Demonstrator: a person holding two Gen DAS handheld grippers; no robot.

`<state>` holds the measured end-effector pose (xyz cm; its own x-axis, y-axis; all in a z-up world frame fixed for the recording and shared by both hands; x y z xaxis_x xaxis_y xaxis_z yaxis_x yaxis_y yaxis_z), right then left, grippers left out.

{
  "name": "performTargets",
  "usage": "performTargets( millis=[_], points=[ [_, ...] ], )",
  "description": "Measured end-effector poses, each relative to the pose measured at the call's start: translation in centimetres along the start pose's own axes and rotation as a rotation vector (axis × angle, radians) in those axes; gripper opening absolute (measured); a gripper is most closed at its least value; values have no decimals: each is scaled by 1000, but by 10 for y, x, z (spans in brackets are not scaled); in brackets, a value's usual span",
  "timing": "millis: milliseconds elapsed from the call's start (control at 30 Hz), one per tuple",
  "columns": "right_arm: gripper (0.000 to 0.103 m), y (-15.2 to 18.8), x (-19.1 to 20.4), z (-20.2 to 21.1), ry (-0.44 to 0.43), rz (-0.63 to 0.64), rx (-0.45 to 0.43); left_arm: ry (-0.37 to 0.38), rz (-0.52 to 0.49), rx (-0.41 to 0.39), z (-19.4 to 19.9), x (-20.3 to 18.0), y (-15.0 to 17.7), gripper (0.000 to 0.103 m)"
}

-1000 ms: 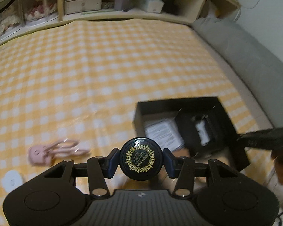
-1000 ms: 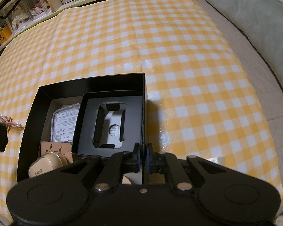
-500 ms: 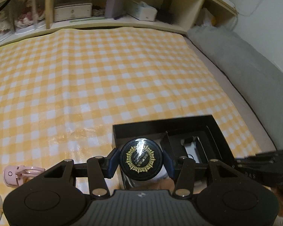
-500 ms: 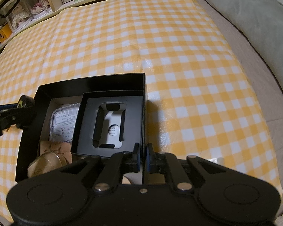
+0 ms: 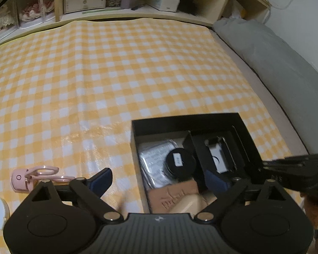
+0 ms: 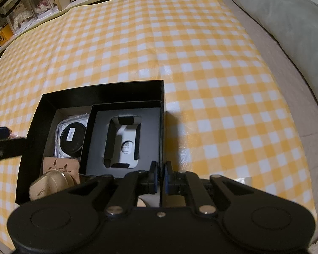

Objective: Organize rigid objects
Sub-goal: 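Open the left tool to release the tin in the box, then move the left tool to the white tape measure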

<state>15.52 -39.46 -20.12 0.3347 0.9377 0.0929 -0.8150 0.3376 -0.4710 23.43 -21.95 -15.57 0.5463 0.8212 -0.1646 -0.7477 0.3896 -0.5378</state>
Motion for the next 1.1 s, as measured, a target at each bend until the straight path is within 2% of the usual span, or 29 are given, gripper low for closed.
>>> performTargets(
  millis=[267, 533, 867, 1100],
  points=[
    [7, -1, 1, 0, 0, -1, 0, 31, -66, 7, 12, -23, 10, 102],
    [7, 0, 0, 0, 0, -1, 1, 34, -108, 1, 22, -37, 19, 103],
    [7, -1, 2, -1, 1, -1, 1, 31, -145, -6, 36, -40, 30, 103],
    [7, 0, 2, 0, 2, 1, 1, 1, -145, -34, 52, -29, 35, 103]
  ],
)
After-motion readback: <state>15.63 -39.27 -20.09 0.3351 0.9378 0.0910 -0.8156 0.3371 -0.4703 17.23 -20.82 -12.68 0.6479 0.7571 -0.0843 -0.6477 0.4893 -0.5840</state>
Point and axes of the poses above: each gripper's, at about its wrist camera, not at the fingertips, and z roughly against the way its jaws point, x to its left, y to its underside, the point moved 9 cm from there along -z, roughly the way its jaws point, and after that the axes turned 2 degrees about -y, right-handed, at the moved point
